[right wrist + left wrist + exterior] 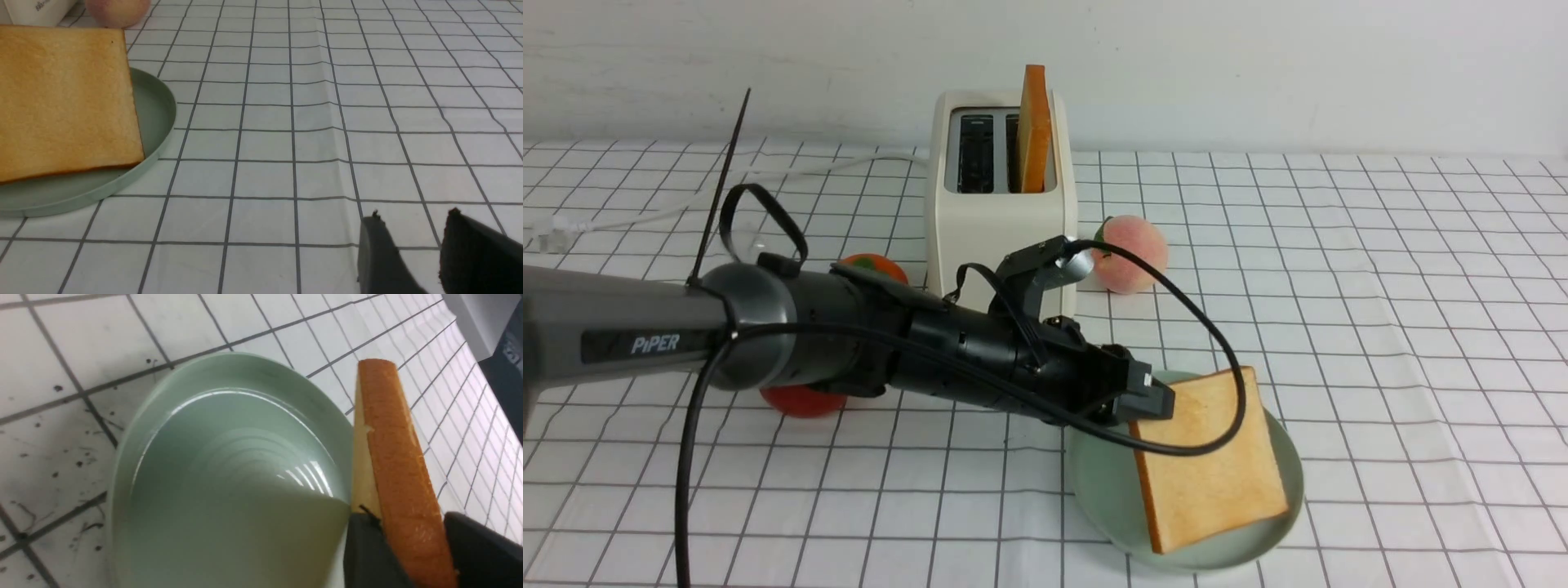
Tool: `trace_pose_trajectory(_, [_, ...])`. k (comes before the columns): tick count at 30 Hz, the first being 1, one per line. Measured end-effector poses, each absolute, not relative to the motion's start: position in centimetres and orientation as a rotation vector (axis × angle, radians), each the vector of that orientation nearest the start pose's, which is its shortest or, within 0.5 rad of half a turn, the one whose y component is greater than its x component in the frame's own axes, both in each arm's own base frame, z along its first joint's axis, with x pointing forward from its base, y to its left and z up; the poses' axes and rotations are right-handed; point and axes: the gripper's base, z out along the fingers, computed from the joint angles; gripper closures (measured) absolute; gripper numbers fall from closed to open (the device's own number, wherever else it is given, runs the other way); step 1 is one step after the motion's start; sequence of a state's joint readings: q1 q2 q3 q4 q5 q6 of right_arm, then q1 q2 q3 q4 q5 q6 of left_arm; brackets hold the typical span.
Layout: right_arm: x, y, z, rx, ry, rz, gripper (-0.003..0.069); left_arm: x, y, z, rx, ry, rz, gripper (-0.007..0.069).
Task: Take toasted bread from bread machine on white checkered table place on plate.
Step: 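Place the slice of bread on the plate with the left gripper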
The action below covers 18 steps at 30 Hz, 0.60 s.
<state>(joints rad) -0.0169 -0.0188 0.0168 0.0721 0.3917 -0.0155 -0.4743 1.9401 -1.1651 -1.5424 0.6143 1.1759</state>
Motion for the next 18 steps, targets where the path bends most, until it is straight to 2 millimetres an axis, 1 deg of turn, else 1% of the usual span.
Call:
trace_pose_trajectory(1, [5.2, 0.2, 17.3, 0.045, 1.872, 0.050, 0.0420, 33.3, -23.0, 18.2, 0.488, 2.329, -1.115, 0.0286])
trace_pose_trajectory(2, [5.2, 0.2, 17.3, 0.046, 1.872, 0.051, 0.0420, 33.3, -23.0, 18.3, 0.496, 2.327, -1.105, 0.0260])
trace_pose_trajectory(3, [5.2, 0.2, 17.3, 0.046, 1.872, 0.051, 0.0420, 33.3, -23.0, 18.3, 0.499, 2.327, -1.102, 0.0256])
trace_pose_trajectory(5, [5.2, 0.2, 17.3, 0.046, 1.872, 0.051, 0.0420, 33.2, -22.8, 18.8, 0.524, 2.316, -1.079, 0.0220])
trace_pose_trajectory(7, [5.2, 0.2, 17.3, 0.046, 1.872, 0.051, 0.0420, 33.2, -22.7, 19.2, 0.551, 2.304, -1.054, 0.0213])
trace_pose_trajectory(12, [5.2, 0.2, 17.3, 0.046, 1.872, 0.051, 0.0420, 32.6, -22.1, 21.7, 0.660, 2.234, -0.947, 0.0208])
trace_pose_trajectory(15, [5.2, 0.2, 17.3, 0.046, 1.872, 0.051, 0.0420, 32.4, -21.9, 22.8, 0.668, 2.202, -0.925, 0.0208])
trace_pose_trajectory(18, [5.2, 0.2, 17.3, 0.046, 1.872, 0.051, 0.0420, 32.0, -21.5, 24.8, 0.668, 2.146, -0.904, 0.0209])
